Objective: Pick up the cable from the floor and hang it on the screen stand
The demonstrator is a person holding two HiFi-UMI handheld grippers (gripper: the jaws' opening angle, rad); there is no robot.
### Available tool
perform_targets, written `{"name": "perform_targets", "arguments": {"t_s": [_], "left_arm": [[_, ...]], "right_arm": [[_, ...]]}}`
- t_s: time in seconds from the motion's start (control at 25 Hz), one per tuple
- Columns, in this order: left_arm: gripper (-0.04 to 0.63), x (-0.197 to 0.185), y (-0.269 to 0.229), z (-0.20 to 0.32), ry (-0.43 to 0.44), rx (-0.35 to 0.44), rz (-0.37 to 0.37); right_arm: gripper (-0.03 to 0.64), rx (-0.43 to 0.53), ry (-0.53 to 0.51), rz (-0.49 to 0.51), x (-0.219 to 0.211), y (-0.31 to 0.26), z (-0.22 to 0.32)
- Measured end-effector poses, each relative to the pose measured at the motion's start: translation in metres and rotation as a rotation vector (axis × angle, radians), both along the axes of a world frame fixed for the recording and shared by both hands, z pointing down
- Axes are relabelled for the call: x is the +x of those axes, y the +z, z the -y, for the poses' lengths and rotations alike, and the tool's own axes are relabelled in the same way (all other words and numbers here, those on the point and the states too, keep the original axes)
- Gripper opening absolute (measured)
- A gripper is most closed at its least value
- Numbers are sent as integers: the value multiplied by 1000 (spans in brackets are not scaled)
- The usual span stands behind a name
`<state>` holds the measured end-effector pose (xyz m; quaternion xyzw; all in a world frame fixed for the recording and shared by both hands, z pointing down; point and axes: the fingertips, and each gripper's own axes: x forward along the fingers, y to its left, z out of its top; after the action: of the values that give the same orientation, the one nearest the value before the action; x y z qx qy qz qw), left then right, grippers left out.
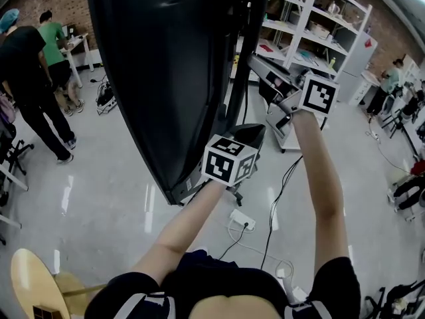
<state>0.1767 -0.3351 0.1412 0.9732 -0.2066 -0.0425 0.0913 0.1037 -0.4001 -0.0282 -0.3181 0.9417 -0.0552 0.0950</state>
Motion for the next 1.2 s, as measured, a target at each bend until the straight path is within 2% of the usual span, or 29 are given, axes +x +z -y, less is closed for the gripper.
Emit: {"name": "perform_targets", "arguments": {"t_s": [0.28,0.48,0.76,0.96,1.2], "left_arm": [[8,0,-48,40,-34,19,-97],[8,12,-67,54,-58,40,-119],[8,-4,-80,81,-117,26,-114],[8,-11,-90,96,-148,37,-113],[8,-17,-103,107,-156,51,-112]], "right_arm": [[107,64,-53,-42,-19,-40,28],[107,74,-64,-42,-18,-75,41],[107,123,-95,-35,-42,-124,53],[107,168,-53,-2,-45,-163,67],[107,121,58,83,-37,-208,101]]}}
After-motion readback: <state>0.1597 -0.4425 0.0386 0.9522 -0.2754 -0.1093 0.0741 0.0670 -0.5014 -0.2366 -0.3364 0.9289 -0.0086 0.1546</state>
